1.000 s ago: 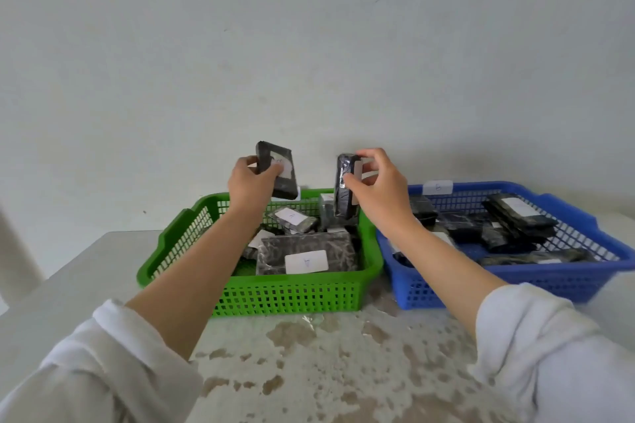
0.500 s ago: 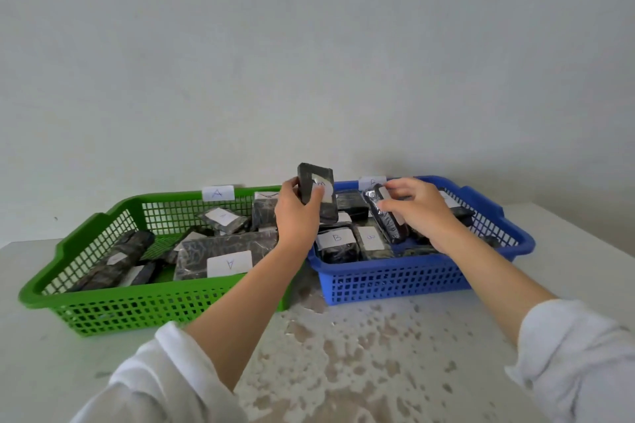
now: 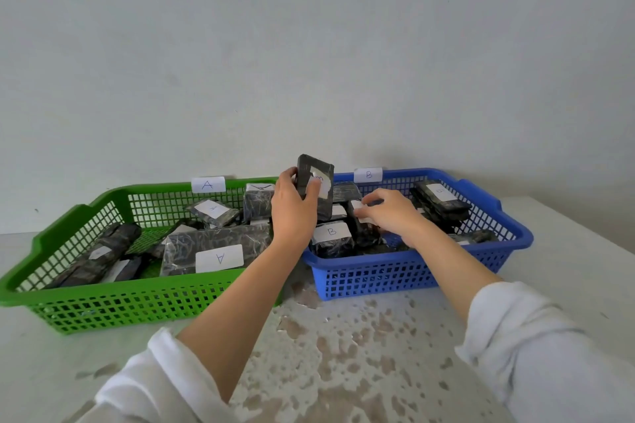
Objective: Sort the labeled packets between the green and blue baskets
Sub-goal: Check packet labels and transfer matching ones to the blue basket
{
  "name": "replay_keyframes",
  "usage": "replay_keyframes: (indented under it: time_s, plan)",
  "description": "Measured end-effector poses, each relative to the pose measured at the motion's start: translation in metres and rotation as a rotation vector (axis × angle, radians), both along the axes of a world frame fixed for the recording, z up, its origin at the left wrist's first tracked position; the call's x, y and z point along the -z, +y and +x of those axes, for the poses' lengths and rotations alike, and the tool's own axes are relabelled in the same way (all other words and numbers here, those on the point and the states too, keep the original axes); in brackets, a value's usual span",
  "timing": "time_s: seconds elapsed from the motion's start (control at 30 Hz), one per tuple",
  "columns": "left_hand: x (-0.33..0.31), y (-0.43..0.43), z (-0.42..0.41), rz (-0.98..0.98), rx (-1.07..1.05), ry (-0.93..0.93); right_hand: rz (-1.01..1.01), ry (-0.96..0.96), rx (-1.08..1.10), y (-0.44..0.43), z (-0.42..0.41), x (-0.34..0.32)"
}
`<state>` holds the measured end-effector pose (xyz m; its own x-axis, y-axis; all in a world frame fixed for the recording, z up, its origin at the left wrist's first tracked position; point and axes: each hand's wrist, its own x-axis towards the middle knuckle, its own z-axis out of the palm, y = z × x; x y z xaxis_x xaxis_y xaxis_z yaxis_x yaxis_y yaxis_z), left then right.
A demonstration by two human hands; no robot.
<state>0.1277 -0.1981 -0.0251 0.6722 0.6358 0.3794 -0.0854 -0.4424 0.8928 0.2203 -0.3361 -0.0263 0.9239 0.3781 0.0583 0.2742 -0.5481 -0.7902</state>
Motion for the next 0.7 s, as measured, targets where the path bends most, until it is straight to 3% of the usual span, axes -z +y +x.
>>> replay_keyframes:
  time_s: [0.17,0.47,0.57,0.63,0.7]
  plan:
    - [-0.001,0.000,0.000,-0.016,0.002,-0.004,-0.074,0.213,-0.234,-0.020,-0.004,-0.008]
    - [-0.001,-0.001,-0.002,-0.042,0.011,-0.041,-0.169,0.033,-0.189,-0.011,-0.005,-0.004]
    - [-0.002,0.000,-0.003,-0.078,0.034,-0.086,0.072,-0.115,-0.115,-0.010,-0.012,-0.011]
    - [-0.003,-0.001,-0.005,-0.088,0.065,-0.123,0.317,-0.054,-0.105,-0.006,-0.021,-0.021]
    - [-0.004,-0.005,-0.007,-0.071,0.114,-0.150,0.437,0.076,-0.160,-0.001,-0.029,-0.028]
